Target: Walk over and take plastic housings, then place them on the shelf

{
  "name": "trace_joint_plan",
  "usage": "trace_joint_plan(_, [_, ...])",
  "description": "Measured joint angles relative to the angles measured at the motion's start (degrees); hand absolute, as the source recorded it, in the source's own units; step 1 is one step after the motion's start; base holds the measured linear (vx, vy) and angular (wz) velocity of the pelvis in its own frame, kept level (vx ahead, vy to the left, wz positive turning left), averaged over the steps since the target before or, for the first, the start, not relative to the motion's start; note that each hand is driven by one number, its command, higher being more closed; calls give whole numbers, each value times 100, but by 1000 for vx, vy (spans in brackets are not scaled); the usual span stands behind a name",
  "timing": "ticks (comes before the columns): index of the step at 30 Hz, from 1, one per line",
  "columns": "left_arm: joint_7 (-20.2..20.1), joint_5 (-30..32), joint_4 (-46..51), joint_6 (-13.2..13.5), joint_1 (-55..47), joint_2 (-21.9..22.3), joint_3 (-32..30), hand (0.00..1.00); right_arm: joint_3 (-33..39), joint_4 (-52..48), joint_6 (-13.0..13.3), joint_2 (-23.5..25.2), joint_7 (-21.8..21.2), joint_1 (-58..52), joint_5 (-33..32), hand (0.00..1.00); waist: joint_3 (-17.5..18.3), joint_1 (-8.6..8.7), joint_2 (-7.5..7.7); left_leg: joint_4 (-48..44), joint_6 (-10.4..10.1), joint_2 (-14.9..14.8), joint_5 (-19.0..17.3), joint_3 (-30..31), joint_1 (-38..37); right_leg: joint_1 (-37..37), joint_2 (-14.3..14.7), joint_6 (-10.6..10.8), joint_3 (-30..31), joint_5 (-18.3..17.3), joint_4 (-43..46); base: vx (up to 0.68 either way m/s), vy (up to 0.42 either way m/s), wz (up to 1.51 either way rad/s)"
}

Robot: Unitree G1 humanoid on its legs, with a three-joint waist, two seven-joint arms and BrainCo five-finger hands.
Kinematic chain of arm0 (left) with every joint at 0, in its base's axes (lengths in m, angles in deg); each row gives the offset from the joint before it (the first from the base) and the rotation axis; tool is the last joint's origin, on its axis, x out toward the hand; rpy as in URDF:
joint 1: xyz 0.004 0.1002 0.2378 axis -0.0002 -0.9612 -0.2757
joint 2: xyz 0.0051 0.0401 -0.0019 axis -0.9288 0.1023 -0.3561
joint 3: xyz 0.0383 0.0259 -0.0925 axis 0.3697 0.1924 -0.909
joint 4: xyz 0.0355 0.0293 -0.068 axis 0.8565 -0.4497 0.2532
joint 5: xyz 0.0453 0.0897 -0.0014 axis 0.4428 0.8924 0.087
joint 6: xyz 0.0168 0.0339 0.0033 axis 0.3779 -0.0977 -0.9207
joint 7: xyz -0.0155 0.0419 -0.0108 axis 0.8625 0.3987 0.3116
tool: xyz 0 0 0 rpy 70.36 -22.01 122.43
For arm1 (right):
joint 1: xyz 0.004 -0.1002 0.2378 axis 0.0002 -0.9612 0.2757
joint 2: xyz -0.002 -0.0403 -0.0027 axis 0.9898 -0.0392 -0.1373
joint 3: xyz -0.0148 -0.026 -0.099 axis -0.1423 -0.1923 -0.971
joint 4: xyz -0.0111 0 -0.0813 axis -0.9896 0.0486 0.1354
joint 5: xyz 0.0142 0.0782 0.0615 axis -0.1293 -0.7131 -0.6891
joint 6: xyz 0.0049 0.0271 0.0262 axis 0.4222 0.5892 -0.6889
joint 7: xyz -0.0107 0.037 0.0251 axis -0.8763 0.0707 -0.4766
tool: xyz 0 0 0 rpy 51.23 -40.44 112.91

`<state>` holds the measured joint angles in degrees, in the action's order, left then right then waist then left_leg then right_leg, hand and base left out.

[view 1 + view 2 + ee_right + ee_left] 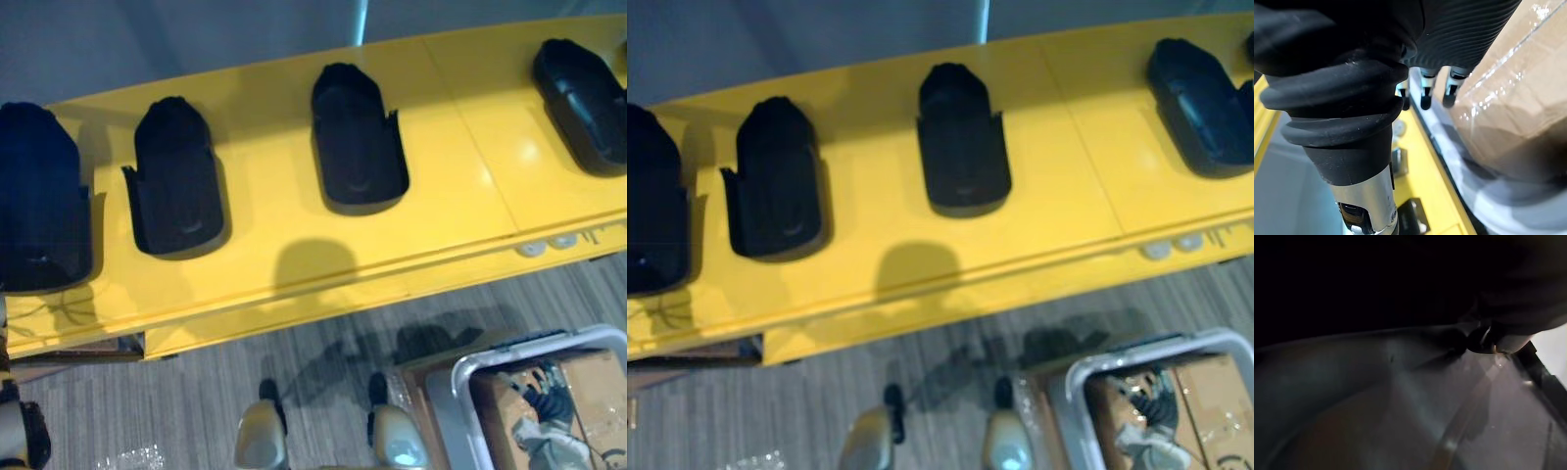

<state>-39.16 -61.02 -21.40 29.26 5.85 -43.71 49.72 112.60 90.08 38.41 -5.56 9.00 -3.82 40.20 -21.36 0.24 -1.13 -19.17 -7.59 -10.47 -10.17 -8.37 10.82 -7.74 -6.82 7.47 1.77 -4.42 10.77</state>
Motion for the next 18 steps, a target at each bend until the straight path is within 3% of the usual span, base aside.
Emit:
trace_joint_plan(1, [1, -2, 0, 2, 7, 0, -23, 0, 41, -16, 0, -7, 1, 10, -30, 0, -20, -2, -10, -42, 5, -8, -12, 0, 42, -32, 4, 0, 3, 0, 13, 0, 0, 0])
trace_joint_plan(7, [117, -24, -219, -104, 1, 12, -24, 0, 41, -21, 0, -17, -3, 12, -77, 0, -128, 17, 10, -152, 9, -32, -88, -21, 73, -55, 23, 0, 56, 0, 50, -6, 1, -3])
trace_joint_plan(14, [975, -134, -243, -177, 1, 25, -60, 0, 52, -26, 8, -18, -15, 20, -73, 0, -143, 33, 34, -174, 11, -43, -93, -83, 127, -178, 33, 1, 136, 1, 94, 2, -5, -5])
trace_joint_plan(18, [1322, -547, -226, -358, 66, 27, -97, 0, 100, -26, 81, -18, 14, 24, -69, 0, -144, 61, 33, -164, 12, -43, -92, -125, 122, -227, 31, 2, 166, 0, 135, 1, -5, -4])
